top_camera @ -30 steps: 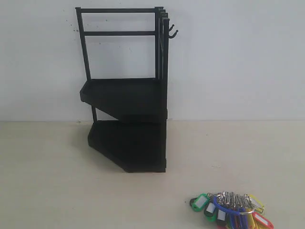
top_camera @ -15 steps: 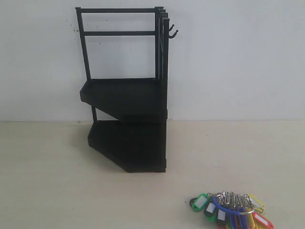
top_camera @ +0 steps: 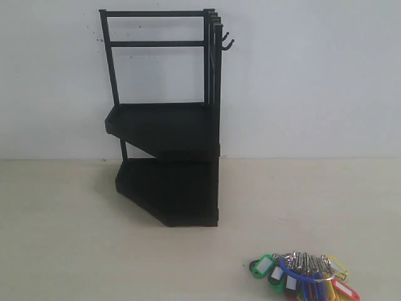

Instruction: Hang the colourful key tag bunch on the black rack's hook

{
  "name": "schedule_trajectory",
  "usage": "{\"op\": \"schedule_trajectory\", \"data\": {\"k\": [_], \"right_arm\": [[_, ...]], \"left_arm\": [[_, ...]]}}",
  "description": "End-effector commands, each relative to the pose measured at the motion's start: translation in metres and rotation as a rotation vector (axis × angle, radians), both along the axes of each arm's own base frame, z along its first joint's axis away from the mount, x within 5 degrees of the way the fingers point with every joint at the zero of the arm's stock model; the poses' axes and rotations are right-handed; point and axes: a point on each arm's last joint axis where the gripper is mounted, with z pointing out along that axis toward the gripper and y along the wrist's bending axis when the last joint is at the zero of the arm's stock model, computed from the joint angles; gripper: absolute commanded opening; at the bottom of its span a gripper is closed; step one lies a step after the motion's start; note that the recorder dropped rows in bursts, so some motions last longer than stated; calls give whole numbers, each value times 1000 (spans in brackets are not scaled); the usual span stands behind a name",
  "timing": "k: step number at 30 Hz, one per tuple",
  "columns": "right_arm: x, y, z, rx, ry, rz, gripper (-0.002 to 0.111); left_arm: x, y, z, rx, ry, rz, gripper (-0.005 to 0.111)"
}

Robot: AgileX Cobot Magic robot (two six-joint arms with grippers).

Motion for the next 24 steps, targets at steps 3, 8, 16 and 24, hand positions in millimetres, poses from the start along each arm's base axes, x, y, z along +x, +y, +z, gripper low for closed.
{"op": "schedule_trajectory", "data": {"k": [3,8,16,24], "right_arm": [[2,-1,32,-15,-350,-7,0],[-18,-3,99,-4,-789,-40,0],[4,4,152,-83,-121,58,0],[32,3,151,-71,52,72,0]], "left_arm": [[0,0,1,-2,-2,3,4],[0,0,1,-2,-2,3,4],[0,0,1,-2,-2,3,4],[0,0,1,-2,-2,3,4]]}}
